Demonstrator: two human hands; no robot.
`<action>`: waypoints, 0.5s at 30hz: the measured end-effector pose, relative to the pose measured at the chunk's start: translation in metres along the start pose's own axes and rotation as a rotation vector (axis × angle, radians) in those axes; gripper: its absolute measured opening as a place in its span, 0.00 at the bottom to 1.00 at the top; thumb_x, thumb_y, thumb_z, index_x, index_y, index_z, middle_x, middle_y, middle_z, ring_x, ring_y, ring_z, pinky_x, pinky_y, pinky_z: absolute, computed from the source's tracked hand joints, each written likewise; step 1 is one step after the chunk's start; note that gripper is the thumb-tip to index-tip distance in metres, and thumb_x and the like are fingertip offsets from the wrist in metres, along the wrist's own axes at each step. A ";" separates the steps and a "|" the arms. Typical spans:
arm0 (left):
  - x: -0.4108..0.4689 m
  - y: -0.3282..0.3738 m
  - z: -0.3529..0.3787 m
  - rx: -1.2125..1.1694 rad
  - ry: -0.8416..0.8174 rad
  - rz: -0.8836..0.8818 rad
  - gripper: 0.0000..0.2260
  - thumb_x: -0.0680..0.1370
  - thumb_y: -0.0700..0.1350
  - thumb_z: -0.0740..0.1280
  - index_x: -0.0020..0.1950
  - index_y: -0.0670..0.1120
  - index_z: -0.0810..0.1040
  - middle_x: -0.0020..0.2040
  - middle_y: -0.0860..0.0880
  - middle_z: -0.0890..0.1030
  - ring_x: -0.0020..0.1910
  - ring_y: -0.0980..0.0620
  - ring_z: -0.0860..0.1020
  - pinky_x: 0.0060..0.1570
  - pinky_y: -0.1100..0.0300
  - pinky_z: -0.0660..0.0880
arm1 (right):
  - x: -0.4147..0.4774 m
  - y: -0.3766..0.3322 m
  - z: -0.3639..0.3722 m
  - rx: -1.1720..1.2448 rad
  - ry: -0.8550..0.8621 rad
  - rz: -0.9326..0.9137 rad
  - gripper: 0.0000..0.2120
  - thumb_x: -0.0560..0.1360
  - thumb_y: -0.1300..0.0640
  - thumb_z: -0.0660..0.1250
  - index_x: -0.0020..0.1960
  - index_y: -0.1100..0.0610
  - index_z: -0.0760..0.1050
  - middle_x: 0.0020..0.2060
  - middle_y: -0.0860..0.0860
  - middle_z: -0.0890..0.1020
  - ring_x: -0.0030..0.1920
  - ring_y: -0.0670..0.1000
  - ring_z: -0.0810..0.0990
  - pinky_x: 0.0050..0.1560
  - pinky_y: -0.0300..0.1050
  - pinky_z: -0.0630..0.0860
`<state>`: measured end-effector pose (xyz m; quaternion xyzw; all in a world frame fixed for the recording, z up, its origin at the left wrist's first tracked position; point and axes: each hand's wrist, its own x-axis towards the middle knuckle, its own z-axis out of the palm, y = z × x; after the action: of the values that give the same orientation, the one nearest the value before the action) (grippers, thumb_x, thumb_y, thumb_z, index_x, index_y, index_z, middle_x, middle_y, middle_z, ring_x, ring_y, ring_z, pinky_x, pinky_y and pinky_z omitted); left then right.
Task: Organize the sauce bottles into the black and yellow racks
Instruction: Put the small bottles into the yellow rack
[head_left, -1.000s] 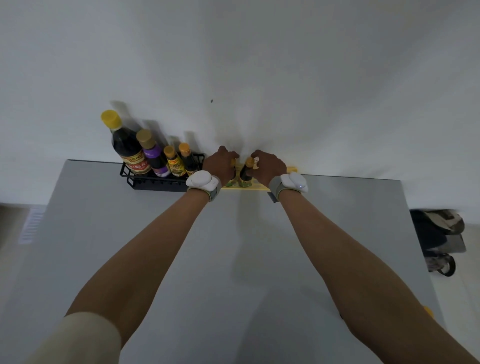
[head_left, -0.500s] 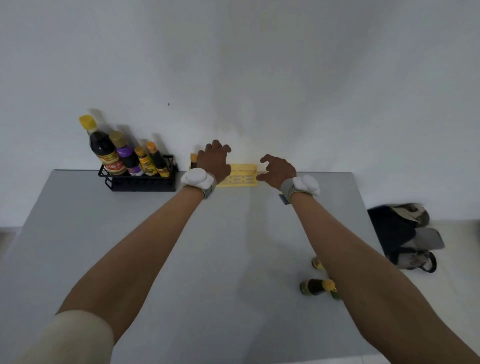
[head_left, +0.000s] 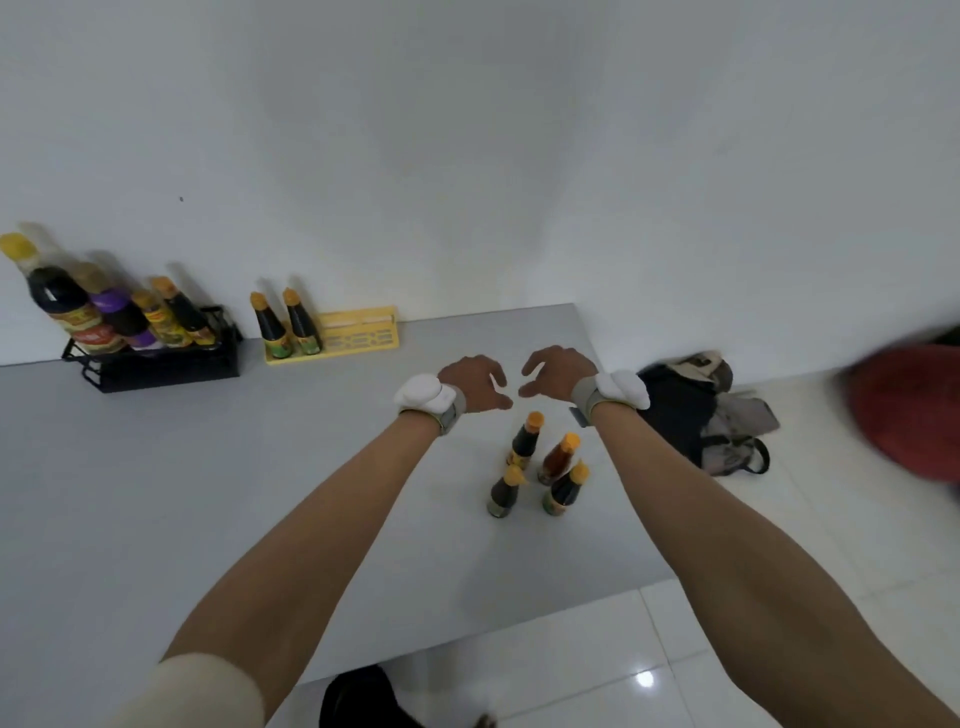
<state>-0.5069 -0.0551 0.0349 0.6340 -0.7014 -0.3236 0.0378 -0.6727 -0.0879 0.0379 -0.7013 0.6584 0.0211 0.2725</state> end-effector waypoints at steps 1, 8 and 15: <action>-0.001 0.004 0.011 0.014 -0.056 -0.010 0.19 0.70 0.55 0.74 0.58 0.50 0.80 0.62 0.49 0.79 0.61 0.48 0.78 0.62 0.55 0.75 | -0.005 0.007 0.005 -0.008 -0.023 0.004 0.18 0.67 0.47 0.76 0.55 0.49 0.80 0.60 0.49 0.80 0.57 0.52 0.80 0.57 0.46 0.78; -0.015 0.009 0.063 0.083 -0.290 -0.010 0.22 0.66 0.59 0.75 0.58 0.56 0.81 0.58 0.52 0.79 0.52 0.51 0.77 0.50 0.61 0.71 | -0.023 0.036 0.041 -0.038 -0.087 -0.026 0.18 0.69 0.52 0.74 0.58 0.49 0.79 0.56 0.51 0.82 0.55 0.54 0.82 0.52 0.46 0.79; -0.020 0.007 0.081 0.071 -0.282 -0.048 0.18 0.68 0.49 0.76 0.56 0.45 0.84 0.46 0.44 0.85 0.39 0.48 0.81 0.43 0.60 0.80 | -0.018 0.031 0.056 -0.078 0.052 -0.065 0.13 0.71 0.52 0.70 0.55 0.50 0.79 0.56 0.52 0.82 0.53 0.55 0.81 0.47 0.44 0.75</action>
<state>-0.5461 -0.0035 -0.0184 0.5997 -0.6953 -0.3854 -0.0913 -0.6853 -0.0483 -0.0135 -0.7326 0.6408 0.0198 0.2284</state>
